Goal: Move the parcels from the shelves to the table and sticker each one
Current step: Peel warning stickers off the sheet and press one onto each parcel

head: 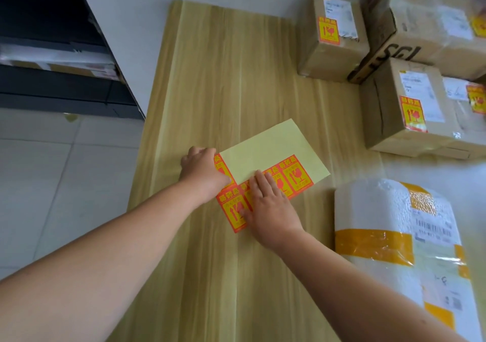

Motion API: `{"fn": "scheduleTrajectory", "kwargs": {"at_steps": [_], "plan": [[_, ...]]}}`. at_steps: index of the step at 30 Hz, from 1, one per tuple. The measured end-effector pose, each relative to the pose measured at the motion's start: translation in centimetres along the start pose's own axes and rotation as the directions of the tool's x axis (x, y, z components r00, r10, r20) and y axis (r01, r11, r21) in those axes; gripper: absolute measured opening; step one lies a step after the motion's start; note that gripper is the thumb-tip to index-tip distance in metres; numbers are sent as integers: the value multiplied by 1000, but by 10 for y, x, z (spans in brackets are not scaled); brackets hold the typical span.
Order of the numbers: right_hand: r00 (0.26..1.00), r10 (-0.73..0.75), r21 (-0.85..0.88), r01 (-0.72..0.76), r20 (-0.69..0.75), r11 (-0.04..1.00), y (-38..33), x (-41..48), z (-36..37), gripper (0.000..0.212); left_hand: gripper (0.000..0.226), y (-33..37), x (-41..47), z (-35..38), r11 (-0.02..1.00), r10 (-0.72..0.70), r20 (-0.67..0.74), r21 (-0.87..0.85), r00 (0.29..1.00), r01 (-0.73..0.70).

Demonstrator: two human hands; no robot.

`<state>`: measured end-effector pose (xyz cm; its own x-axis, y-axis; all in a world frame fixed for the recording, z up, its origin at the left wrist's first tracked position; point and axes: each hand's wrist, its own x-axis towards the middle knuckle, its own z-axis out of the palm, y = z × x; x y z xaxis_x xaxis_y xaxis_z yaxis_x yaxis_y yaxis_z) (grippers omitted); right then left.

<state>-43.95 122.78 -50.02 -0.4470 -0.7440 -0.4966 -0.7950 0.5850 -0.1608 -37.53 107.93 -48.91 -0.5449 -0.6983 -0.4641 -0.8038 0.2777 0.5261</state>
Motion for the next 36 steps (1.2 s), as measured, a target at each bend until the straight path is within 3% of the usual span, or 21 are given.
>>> {"fn": "scheduleTrajectory", "kwargs": {"at_steps": [4, 13, 15, 18, 19, 23, 26, 30, 36], "plan": [[1000, 15, 0, -15, -4, 1000, -2, 0, 3, 78, 76, -2, 3, -1, 1000, 16, 19, -6, 1000, -16], [1000, 8, 14, -8, -22, 1000, -3, -1, 4, 83, 84, 3, -4, 3, 911, 14, 208, -405, 978, 73], [1000, 9, 7, -9, -17, 1000, -2, -1, 4, 83, 75, 6, -7, 5, 871, -9, 282, -470, 959, 146], [1000, 12, 33, -11, -19, 999, -1, 0, 3, 84, 39, 14, -17, 6, 800, -43, 379, -542, 925, 259], [1000, 9, 46, -8, -23, 999, -1, 0, 3, 83, 37, 15, -18, 9, 762, -61, 387, -577, 920, 293], [1000, 13, 108, -10, -23, 994, -2, -3, 1, 83, 55, 20, -15, 19, 495, -267, 199, -811, 943, 312], [1000, 6, 148, -2, -26, 989, -2, -6, -2, 83, 74, 21, -12, 21, 435, -432, 85, -853, 898, 290], [998, -8, 227, 22, -60, 974, -2, -15, -15, 80, 81, 22, -15, 14, 547, -434, -67, -812, 899, 204], [938, 2, 356, 130, -346, 925, 1, -28, -79, 61, 88, 41, -31, -14, 774, -69, -299, -618, 952, -138]]}}
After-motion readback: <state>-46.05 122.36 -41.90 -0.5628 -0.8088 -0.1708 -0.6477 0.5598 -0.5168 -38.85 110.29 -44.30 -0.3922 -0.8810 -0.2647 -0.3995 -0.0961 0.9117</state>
